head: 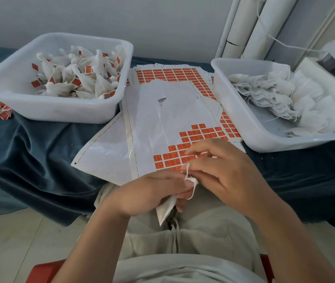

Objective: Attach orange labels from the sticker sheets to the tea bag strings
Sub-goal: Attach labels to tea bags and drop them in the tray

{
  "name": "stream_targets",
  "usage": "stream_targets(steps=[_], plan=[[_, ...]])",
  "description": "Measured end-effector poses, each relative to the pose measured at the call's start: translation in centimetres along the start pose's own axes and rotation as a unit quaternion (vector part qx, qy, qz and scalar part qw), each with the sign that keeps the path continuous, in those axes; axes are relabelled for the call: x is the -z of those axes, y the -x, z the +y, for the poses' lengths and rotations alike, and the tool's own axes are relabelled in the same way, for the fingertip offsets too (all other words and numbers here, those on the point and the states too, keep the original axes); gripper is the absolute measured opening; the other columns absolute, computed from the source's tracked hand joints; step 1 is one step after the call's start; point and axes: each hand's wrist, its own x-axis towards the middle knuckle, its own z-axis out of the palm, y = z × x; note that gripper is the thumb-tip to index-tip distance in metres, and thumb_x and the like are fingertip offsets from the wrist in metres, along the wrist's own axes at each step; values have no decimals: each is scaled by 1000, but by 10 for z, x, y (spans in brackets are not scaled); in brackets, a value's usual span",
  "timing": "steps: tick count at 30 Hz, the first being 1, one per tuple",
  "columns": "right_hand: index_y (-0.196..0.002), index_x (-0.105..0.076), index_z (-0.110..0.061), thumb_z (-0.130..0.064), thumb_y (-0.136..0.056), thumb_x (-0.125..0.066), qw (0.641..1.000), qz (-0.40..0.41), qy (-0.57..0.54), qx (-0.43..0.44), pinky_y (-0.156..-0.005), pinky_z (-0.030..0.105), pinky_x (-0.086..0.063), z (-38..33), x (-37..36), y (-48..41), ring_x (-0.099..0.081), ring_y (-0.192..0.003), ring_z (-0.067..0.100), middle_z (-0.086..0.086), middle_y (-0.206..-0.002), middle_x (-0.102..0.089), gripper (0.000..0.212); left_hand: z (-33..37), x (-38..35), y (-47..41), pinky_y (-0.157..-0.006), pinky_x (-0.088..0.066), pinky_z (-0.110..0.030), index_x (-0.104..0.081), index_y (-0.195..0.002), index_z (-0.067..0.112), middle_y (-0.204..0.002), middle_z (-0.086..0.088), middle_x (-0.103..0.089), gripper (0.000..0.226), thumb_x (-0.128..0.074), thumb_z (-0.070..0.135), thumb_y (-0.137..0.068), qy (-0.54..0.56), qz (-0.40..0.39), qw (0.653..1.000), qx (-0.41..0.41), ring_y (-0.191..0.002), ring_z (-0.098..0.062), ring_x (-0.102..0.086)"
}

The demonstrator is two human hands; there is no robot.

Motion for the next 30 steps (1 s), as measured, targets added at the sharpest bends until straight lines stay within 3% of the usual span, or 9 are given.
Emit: stream_targets(steps=[4, 7, 11, 14, 20, 23, 26, 30], plan=[[-122, -75, -11, -15, -104, -62, 998, 27, -44, -22, -92, 35, -54, 1, 3, 0, -66, -111, 13, 0, -118, -70, 22, -1, 4, 2, -77, -50, -29, -58, -66, 31, -71, 12, -53, 39, -49, 26, -103, 2, 12, 1000, 9, -70, -9, -55], [-133, -70, -16, -17, -105, -64, 999, -2, -51, -5, -89, 37, -54, -1, 8, 1, -66, -110, 16, 0, -121, -68, 29, -1, 6, 2, -78, -52, -30, -57, -65, 30, -71, 10, -54, 38, -51, 28, -102, -28, 22, 999, 12, -71, -12, -55], [-111, -80, -14, -22, -104, -66, 999, -20, 20, 32, -85, 31, -53, -2, 9, 1, -66, -98, 15, 1, -111, -70, 17, -1, 5, 1, -78, -53, -29, -57, -68, 27, -72, 9, -56, 33, -55, 40, -98, -60, 11, 998, 17, -73, -14, -56], [-106, -77, -11, -21, -105, -63, 1000, -12, 12, 5, -88, 31, -54, 1, 6, 0, -65, -100, 10, -2, -107, -71, 18, 0, 5, 1, -80, -52, -29, -57, -68, 28, -74, 9, -57, 33, -54, 42, -98, -60, 5, 998, 18, -74, -14, -56], [-137, -68, -23, -24, -105, -64, 999, -28, -7, 19, -87, 34, -53, 0, 7, 1, -64, -107, 12, -3, -123, -65, 32, 0, 6, 3, -78, -52, -24, -57, -67, 24, -71, 10, -59, 35, -55, 37, -100, -61, 14, 998, 24, -74, -14, -58], [-124, -75, -24, -28, -105, -62, 999, -19, 25, 32, -87, 28, -52, -1, 6, 1, -63, -105, 13, -1, -125, -65, 23, 0, 5, 3, -77, -52, -23, -55, -72, 17, -73, 5, -53, 35, -54, 36, -101, -64, 2, 998, 25, -75, -17, -53], [-106, -81, -18, -26, -103, -65, 999, -18, 28, 22, -91, 23, -47, -1, 7, 1, -61, -104, 13, 1, -120, -69, 18, 0, 6, 2, -78, -52, -28, -54, -71, 21, -74, 7, -52, 34, -53, 40, -99, -59, -2, 998, 18, -75, -15, -52], [-101, -81, -17, -22, -99, -67, 997, -40, -40, -49, -84, 24, -51, -3, 6, -3, -65, -93, 5, -10, -100, -72, 15, -3, 11, 3, -79, -49, -31, -51, -74, 21, -74, 10, -47, 35, -48, 33, -106, -52, 13, 999, 5, -74, -12, -48]])
